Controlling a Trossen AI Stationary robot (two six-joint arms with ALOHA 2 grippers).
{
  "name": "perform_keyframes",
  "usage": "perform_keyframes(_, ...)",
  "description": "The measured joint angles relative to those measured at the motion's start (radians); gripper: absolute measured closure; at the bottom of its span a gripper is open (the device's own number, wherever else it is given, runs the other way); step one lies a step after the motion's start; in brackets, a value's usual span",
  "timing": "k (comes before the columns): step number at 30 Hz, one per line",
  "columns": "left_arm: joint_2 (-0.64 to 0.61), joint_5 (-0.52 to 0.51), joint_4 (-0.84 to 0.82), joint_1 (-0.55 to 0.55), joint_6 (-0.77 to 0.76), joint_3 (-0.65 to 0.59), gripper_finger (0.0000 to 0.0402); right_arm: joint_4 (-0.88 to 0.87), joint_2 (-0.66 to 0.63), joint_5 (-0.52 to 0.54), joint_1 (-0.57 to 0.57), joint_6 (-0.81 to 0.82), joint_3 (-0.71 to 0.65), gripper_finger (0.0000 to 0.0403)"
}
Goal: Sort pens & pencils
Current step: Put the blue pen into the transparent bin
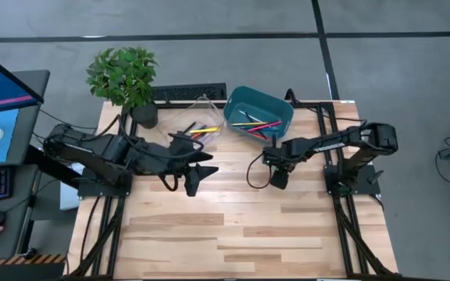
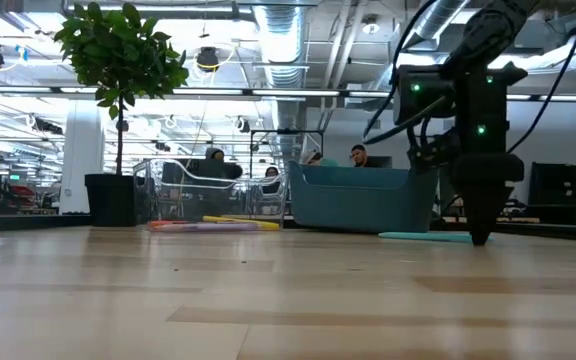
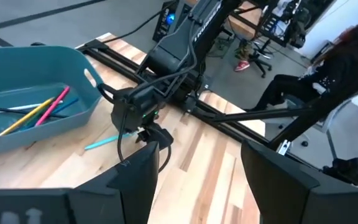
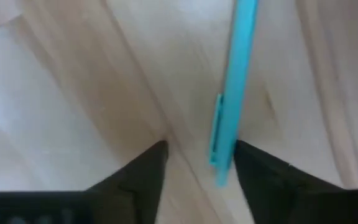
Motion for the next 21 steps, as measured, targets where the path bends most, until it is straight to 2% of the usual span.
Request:
perform_keyframes(2, 0.000, 0.000, 0.002, 0.000, -0.010, 0.000, 0.0182, 0.003, -0.003, 0.001, 0.014, 0.001, -0.001, 0.0221)
perform_keyframes(6, 0.000, 0.000, 0.002, -0.002, -0.035, 0.000, 0.0182, 0.000, -0.029, -0.001, 0.041, 0.053, -0.006, 0.0352)
perform_keyframes(7, 0.000, -0.001, 0.002, -0.006, -0.040, 0.000, 0.0182, -0.015, -0.036, -0.017, 0.044, 0.064, -0.006, 0.0372)
perform_keyframes(12, 0.000, -0.019, 0.014, -0.046, -0.041, 0.000, 0.0182, -0.039, -0.087, -0.076, 0.105, 0.150, -0.013, 0.0387)
perform_keyframes(14, 0.000, -0.068, 0.026, -0.078, -0.036, 0.000, 0.0182, -0.017, -0.130, -0.098, 0.138, 0.167, -0.014, 0.0399)
perform_keyframes(21, 0.028, -0.296, 0.060, -0.180, -0.024, 0.000, 0.0182, 0.063, -0.322, -0.100, 0.224, 0.302, -0.012, 0.0398)
